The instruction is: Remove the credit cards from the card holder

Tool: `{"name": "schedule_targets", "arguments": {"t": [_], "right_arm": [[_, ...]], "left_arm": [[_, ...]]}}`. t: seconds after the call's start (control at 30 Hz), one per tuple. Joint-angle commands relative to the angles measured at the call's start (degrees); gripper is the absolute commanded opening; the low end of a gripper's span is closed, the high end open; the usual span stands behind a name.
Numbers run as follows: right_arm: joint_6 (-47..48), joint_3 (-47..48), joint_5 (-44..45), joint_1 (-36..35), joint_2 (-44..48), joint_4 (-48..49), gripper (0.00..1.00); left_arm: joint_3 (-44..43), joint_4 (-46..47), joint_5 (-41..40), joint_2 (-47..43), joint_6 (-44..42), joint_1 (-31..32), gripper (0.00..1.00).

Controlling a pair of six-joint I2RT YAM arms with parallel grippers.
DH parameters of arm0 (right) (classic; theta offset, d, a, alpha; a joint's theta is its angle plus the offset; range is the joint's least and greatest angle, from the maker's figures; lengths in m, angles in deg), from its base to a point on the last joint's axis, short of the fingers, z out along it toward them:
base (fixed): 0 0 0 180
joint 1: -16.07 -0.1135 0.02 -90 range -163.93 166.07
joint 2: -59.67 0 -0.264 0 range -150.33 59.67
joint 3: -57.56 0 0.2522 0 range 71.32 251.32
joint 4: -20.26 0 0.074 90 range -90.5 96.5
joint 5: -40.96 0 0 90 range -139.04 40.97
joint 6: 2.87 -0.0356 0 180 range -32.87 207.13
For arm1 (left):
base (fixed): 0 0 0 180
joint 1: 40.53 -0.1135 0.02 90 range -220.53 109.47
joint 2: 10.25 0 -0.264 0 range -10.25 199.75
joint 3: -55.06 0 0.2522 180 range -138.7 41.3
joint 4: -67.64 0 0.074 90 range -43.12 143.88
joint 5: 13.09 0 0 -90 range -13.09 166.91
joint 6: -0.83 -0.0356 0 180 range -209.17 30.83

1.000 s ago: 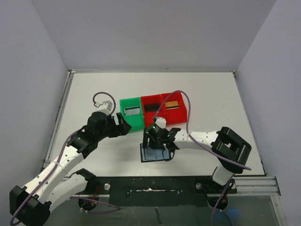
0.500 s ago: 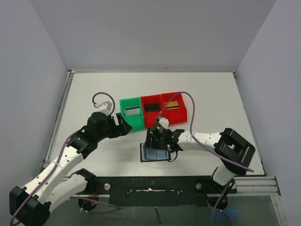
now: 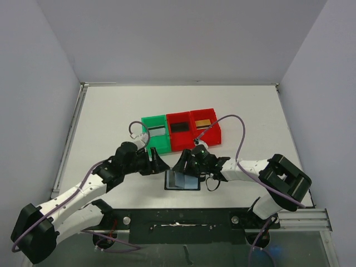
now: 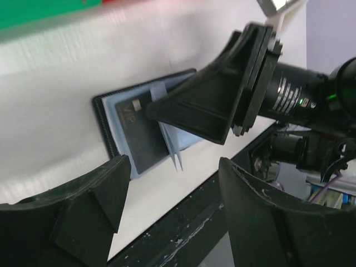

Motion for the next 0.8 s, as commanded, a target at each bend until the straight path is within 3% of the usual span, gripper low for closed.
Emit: {"name": "schedule_targets", "arguments": {"t": [0.0, 0.2, 0.4, 0.77], "right_arm": [[-0.5, -1.7, -0.8, 0.1, -2.1, -2.0, 0.57], [-0.6, -1.7, -1.1, 0.4, -2.3, -2.0, 0.57], [-0.8, -2.1, -1.5, 0.7, -1.9, -1.5, 0.57], [-1.1, -3.5, -2.4, 1.4, -1.1, 0.1, 0.57]], "left_arm": [[1.4, 9.5, 1.4, 2.6, 3.9, 6.4, 0.61], [3.4, 14.3, -2.3, 7.0, 6.8, 13.1, 0.57], [4.9, 14.9, -5.7, 9.7, 8.2, 13.5, 0.48], [4.5, 20.8, -4.7, 14.9, 8.5, 13.6, 0.34]]}}
